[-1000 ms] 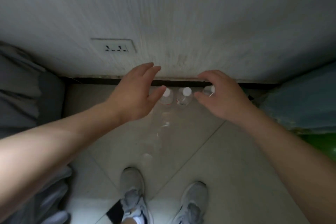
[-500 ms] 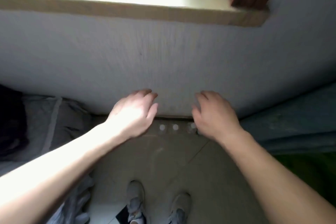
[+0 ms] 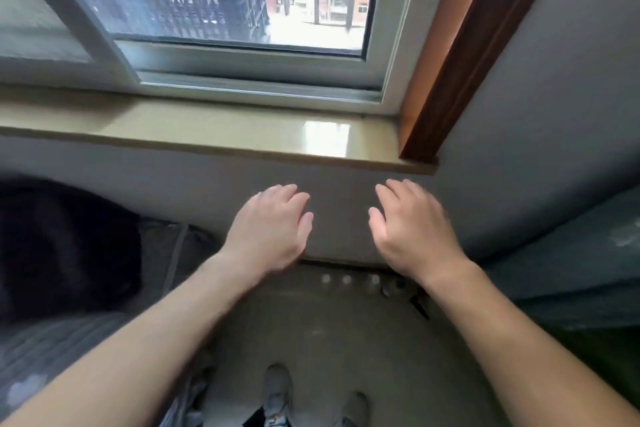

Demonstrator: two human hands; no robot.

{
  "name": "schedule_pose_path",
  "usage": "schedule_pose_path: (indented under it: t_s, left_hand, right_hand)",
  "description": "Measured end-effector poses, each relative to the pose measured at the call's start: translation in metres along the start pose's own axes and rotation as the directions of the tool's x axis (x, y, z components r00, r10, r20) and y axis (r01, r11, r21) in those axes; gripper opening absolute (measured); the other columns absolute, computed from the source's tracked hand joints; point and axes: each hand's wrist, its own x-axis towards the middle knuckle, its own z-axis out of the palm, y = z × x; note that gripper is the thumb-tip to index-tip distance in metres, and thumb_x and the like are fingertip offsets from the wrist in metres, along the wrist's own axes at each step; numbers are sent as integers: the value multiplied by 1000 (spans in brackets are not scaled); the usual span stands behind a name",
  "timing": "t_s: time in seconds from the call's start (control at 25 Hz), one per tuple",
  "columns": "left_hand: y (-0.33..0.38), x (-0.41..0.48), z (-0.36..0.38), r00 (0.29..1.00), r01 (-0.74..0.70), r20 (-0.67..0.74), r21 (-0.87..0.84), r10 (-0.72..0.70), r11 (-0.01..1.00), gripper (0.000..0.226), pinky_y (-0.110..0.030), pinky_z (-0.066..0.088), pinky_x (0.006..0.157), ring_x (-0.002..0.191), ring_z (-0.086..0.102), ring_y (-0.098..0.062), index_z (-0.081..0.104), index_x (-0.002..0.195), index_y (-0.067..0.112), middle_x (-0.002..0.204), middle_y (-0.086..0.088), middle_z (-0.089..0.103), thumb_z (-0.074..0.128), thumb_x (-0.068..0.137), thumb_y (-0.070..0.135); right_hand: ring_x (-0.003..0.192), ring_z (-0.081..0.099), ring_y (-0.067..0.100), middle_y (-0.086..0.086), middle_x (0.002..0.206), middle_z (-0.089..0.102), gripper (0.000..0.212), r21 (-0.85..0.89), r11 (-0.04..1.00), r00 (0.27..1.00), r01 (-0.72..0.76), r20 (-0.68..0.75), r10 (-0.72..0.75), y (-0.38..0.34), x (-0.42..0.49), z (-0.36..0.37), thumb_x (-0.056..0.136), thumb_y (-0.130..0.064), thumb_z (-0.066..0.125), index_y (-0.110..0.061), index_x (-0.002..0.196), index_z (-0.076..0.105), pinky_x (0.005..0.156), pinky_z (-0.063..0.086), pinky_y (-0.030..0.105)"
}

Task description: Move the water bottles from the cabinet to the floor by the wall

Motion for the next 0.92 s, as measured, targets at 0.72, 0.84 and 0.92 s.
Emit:
schedule_pose_path:
  t_s: [0.72,0.84,0.92]
  left_hand:
    - [65,-83,-106,985,124,-112,-95,-134,988,59,-40,31,109,130,43,-26,54,135,14,139,-7,52,28,90,43]
    - [70,-90,-106,979,142,-126,-129,-159,981,45,-36,26,111,135,38,-23,51,138,15,145,-5,48,43,98,33]
    - [70,-95,-105,975,142,-147,-158,-165,977,44,-35,24,113,137,36,-22,50,140,15,147,-5,45,46,99,31]
  right_hand:
    - [118,52,34,14,123,63,41,212,975,986,-73,-134,103,-8,-81,-105,92,-29,47,-4,119,62,101,39,43]
    - [117,52,34,15,122,63,44,219,973,983,-77,-147,111,-5,-90,-110,89,-31,45,-3,117,62,102,40,43]
    - [115,53,35,15,120,63,45,210,975,982,-77,-150,110,-5,-96,-112,87,-32,43,-3,115,63,101,42,44]
